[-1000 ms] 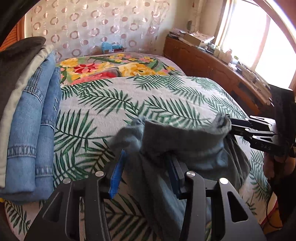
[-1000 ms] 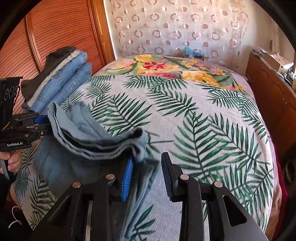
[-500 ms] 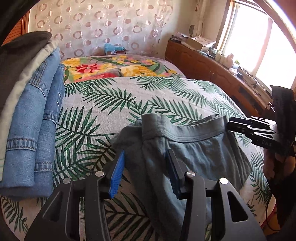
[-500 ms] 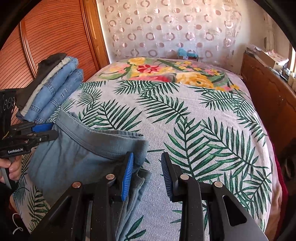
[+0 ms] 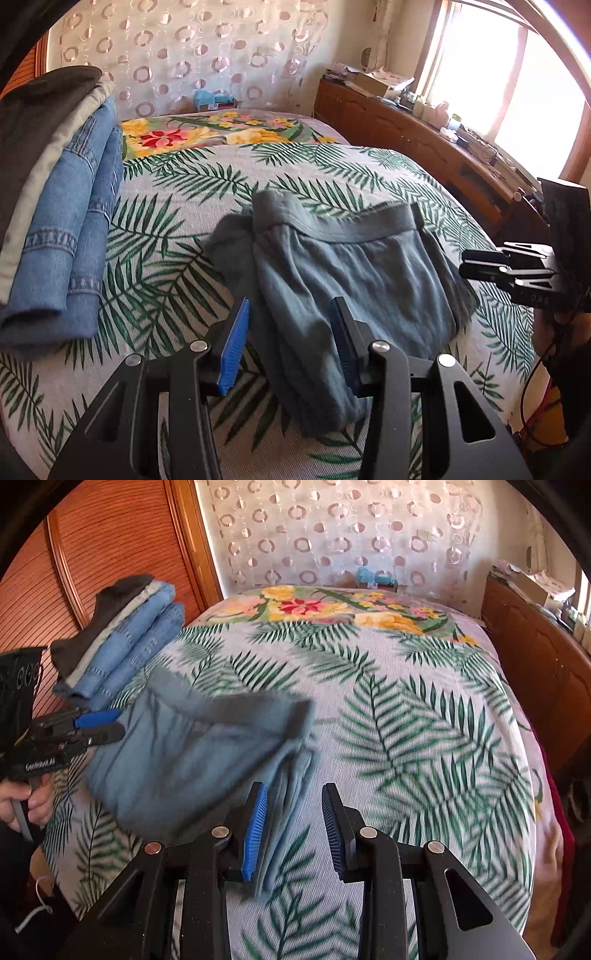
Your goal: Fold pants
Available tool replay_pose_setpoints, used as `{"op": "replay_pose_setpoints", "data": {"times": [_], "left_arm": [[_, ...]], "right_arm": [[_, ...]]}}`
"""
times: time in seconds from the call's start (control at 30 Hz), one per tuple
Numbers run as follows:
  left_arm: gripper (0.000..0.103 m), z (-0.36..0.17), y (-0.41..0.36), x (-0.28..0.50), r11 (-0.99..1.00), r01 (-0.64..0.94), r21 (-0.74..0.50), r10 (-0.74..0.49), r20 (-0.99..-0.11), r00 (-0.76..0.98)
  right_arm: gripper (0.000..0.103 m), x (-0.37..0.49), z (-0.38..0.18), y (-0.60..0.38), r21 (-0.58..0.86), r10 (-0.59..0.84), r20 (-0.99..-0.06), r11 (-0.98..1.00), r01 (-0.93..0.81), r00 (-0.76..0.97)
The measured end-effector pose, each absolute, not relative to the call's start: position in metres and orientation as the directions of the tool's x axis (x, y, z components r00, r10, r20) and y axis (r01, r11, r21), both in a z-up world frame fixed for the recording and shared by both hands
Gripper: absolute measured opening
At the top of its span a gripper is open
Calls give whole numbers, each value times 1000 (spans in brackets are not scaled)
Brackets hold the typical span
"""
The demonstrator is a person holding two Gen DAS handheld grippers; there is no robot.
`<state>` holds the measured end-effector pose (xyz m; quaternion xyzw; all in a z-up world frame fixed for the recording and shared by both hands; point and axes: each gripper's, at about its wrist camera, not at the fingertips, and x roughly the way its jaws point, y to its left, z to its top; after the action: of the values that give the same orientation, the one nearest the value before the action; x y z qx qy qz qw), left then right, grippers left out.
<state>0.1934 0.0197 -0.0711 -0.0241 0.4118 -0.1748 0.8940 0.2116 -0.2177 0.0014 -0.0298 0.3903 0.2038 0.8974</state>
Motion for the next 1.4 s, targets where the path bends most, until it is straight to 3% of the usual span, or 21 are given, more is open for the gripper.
{"op": "replay_pose_setpoints", "data": {"times": [0.5, 0.63, 0.8, 1.4], "left_arm": [[46, -85, 21, 184, 944, 282, -172, -313, -740, 596], [46, -85, 23, 184, 944, 279, -178, -315, -740, 594], [46, -85, 24, 184, 941, 279, -190, -324, -738, 591], [46, -85, 24, 184, 941, 279, -191, -325, -738, 592]], "right_arm": [[31, 182, -9, -217, 152, 369, -754, 902, -403, 543], [16, 183, -8, -218, 153, 371, -755, 901, -405, 541], [3, 177, -6, -224, 154, 376, -747, 900, -408, 548], [3, 167, 17, -235, 125, 356, -700, 914, -385, 619]]}}
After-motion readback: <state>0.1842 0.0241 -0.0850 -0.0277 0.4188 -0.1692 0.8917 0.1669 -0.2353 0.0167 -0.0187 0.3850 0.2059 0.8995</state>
